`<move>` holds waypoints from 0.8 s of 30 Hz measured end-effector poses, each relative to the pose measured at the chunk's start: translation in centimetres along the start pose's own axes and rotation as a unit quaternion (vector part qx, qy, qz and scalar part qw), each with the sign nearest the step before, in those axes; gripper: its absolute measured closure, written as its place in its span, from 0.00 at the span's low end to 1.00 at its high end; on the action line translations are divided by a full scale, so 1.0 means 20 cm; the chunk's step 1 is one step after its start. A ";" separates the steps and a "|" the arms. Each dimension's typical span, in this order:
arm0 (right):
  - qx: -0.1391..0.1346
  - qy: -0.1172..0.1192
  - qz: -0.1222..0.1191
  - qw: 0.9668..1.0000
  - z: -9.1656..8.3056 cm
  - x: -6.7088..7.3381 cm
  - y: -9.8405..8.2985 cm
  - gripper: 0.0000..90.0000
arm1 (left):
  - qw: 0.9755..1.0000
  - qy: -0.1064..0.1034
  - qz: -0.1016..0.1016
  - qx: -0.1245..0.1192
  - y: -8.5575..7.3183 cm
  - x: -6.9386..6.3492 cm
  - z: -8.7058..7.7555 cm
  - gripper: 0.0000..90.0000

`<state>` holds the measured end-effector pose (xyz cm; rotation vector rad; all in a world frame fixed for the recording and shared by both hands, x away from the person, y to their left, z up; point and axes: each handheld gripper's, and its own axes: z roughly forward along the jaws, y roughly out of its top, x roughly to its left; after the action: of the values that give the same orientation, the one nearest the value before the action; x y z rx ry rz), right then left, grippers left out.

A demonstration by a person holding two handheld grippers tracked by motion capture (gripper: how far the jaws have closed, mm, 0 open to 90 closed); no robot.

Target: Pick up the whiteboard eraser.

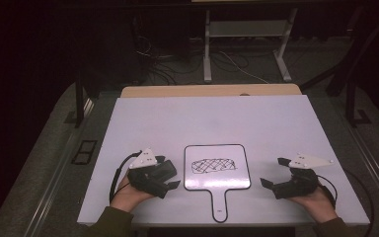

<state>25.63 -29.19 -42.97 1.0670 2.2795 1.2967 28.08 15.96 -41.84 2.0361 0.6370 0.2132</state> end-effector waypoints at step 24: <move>0.001 0.010 -0.005 1.000 0.00 0.03 -0.01 0.00 | 1.000 0.012 -0.001 -0.013 0.05 0.07 -0.08 0.00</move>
<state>25.12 -28.79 -43.08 1.0477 2.2987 1.3065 28.90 17.49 -40.30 2.0106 0.6487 0.2439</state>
